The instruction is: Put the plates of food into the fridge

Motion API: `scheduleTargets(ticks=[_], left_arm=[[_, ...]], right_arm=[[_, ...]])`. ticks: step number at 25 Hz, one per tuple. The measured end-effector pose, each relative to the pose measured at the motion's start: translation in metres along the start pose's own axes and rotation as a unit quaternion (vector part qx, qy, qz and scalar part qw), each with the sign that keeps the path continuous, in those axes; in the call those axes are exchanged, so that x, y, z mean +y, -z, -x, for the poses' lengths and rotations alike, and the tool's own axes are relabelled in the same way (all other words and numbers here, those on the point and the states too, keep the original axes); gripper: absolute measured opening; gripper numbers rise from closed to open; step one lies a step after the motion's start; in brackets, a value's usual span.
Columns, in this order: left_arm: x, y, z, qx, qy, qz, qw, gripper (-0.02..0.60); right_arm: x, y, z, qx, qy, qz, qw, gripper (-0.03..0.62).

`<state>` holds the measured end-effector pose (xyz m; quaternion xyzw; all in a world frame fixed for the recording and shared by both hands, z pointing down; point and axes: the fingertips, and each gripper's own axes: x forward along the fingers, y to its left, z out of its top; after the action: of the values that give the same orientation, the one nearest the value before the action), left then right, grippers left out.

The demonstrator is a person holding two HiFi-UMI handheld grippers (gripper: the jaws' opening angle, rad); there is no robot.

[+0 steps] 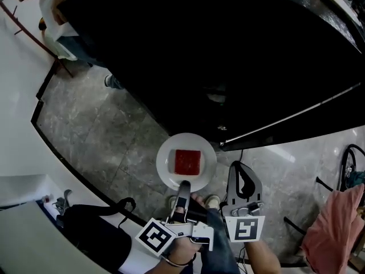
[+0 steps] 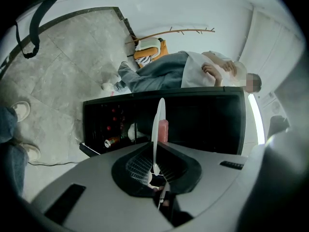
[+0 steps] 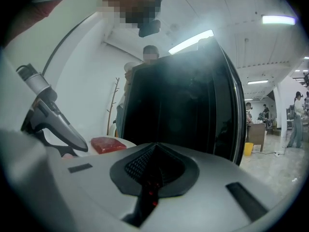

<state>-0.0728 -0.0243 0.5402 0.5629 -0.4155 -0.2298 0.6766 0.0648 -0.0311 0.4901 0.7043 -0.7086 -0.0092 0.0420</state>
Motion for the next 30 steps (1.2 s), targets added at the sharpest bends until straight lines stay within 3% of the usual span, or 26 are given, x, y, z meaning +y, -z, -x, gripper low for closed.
scheduleTargets(ticks=[12, 30], left_arm=[[0.025, 0.001, -0.018, 0.005, -0.005, -0.011, 0.9999, 0.017], [0.003, -0.009, -0.055, 0.010, 0.026, -0.027, 0.9992, 0.017]], right_arm=[[-0.008, 0.022, -0.013, -0.005, 0.011, -0.001, 1.000, 0.011], [-0.016, 0.029, -0.010, 0.005, 0.020, 0.002, 1.000, 0.011]])
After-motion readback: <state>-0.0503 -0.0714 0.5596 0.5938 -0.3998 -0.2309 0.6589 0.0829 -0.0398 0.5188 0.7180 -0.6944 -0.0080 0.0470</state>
